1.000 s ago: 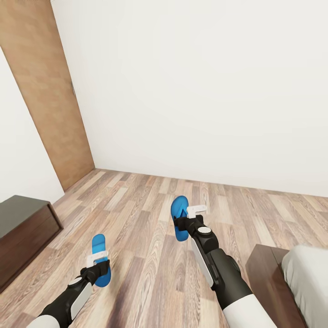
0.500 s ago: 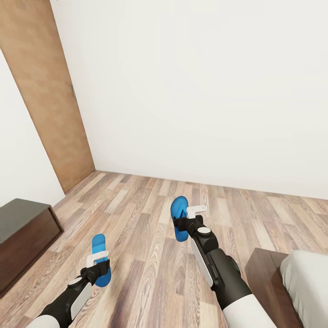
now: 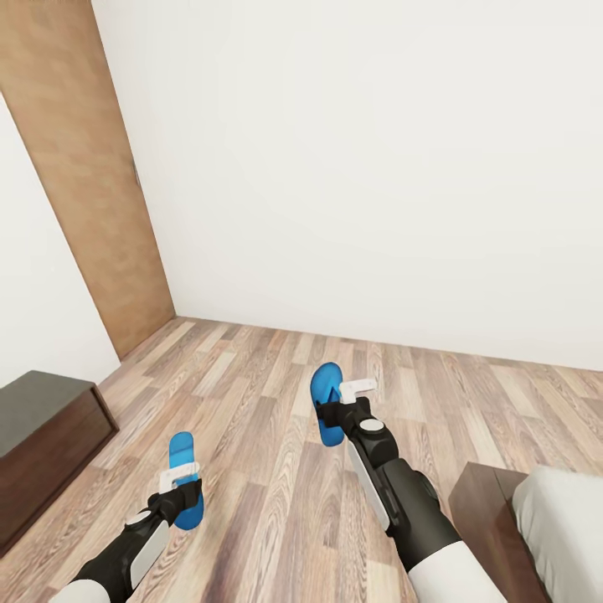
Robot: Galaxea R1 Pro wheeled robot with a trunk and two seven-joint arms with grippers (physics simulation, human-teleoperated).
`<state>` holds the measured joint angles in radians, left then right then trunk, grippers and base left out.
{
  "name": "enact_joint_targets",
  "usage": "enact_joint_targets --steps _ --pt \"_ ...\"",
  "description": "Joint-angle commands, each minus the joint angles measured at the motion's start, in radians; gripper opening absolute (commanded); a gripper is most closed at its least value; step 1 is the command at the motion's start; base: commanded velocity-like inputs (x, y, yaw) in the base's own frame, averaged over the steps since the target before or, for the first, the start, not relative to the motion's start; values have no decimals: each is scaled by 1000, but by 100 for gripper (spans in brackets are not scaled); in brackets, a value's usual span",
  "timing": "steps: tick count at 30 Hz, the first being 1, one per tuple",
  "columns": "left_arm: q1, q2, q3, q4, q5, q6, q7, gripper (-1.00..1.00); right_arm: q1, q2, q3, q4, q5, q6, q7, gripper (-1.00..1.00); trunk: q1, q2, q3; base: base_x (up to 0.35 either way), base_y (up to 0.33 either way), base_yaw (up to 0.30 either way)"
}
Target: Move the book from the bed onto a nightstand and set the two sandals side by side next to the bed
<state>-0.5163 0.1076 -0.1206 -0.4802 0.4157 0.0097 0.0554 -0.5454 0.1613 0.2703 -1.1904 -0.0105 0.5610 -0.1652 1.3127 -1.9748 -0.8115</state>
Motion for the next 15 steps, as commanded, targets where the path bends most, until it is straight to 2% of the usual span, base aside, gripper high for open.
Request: enact_joint_targets --steps 1,15 --pt "0 1 -8 -1 9 1 6 -100 -1 0 2 0 -2 5 -6 -100 -4 7 2 0 0 0" --pt "0 1 -8 0 9 1 6 -100 -1 0 5 2 -2 5 -7 -100 -58 105 46 0 0 0"
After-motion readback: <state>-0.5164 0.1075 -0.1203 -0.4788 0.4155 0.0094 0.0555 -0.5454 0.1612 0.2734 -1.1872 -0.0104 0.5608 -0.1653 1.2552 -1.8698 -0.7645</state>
